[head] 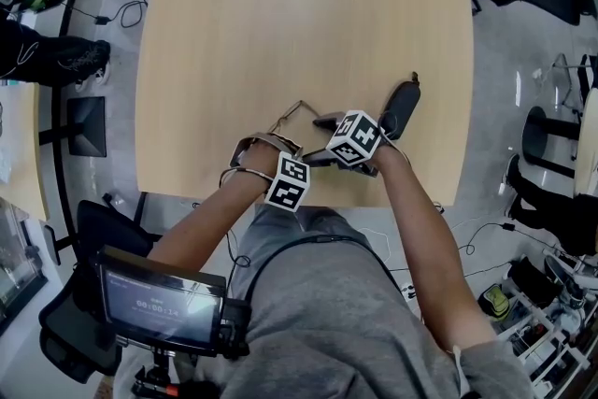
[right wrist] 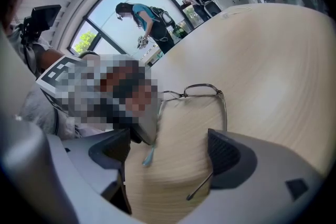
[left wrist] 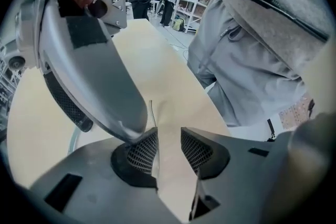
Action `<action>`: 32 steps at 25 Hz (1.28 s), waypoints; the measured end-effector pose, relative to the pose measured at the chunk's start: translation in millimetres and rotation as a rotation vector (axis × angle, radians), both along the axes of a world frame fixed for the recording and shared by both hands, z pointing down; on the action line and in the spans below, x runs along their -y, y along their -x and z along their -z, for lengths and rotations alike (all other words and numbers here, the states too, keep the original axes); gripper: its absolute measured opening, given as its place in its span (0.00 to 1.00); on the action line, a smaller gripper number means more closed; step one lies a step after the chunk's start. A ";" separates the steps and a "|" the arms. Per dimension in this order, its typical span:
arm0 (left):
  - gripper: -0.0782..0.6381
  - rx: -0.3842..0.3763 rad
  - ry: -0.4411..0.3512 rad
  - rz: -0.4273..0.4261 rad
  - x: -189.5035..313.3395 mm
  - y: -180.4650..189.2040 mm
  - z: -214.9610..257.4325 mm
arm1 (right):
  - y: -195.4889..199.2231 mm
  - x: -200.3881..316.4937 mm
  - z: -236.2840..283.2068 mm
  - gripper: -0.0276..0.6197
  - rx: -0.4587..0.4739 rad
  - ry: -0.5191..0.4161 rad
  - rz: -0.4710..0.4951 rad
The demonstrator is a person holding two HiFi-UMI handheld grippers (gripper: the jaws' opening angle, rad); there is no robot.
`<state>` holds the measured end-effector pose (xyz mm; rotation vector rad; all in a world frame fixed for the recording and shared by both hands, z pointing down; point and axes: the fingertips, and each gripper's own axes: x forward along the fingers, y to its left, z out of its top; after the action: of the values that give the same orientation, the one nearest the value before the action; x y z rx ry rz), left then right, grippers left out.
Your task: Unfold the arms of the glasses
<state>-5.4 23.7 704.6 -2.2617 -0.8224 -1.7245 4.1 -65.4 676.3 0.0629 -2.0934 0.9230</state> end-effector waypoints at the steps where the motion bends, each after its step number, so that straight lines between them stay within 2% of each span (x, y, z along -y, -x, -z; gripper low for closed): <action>1: 0.27 0.007 0.006 -0.020 -2.9 4.5 -0.8 | 0.0 0.6 -0.3 0.72 0.005 0.000 0.003; 5: 0.27 0.007 0.010 -0.081 -13.3 16.5 -4.4 | 0.0 2.8 -2.2 0.72 0.029 0.007 -0.005; 9: 0.27 -0.022 -0.058 -0.094 -9.6 14.2 -2.6 | 0.4 1.9 -2.3 0.72 0.020 -0.003 -0.010; 12: 0.27 -0.060 -0.103 -0.069 -4.1 10.8 6.3 | 0.7 -1.7 0.7 0.72 0.024 -0.006 0.005; 16: 0.27 -0.152 -0.146 0.027 2.8 6.2 38.0 | 8.8 -4.2 31.0 0.72 0.122 -0.010 -0.011; 18: 0.27 -0.222 -0.159 0.134 10.7 3.6 61.1 | 11.3 -0.3 51.5 0.72 0.170 -0.037 -0.037; 20: 0.26 -0.317 -0.181 0.278 24.4 0.3 90.2 | 10.8 4.6 73.2 0.71 0.202 -0.092 -0.060; 25: 0.17 -0.588 -0.277 0.677 63.0 5.3 170.1 | 2.5 11.3 137.3 0.71 0.289 -0.289 -0.178; 26: 0.15 -0.641 -0.294 0.756 68.7 8.7 184.8 | -1.1 10.0 151.2 0.68 0.302 -0.340 -0.201; 27: 0.14 -0.694 -0.306 0.835 73.0 12.7 199.1 | -5.9 9.1 165.2 0.48 0.311 -0.397 -0.230; 28: 0.13 -0.748 -0.312 0.910 75.4 16.6 213.5 | -11.5 7.7 179.3 0.08 0.324 -0.452 -0.267; 32: 0.12 -0.988 -0.303 1.165 68.6 24.2 275.4 | -36.4 -16.5 233.3 0.06 0.393 -0.637 -0.404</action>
<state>-29.6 -44.9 429.2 -2.9563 1.0214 -0.5044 40.5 -48.9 443.1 0.7053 -2.7352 0.4714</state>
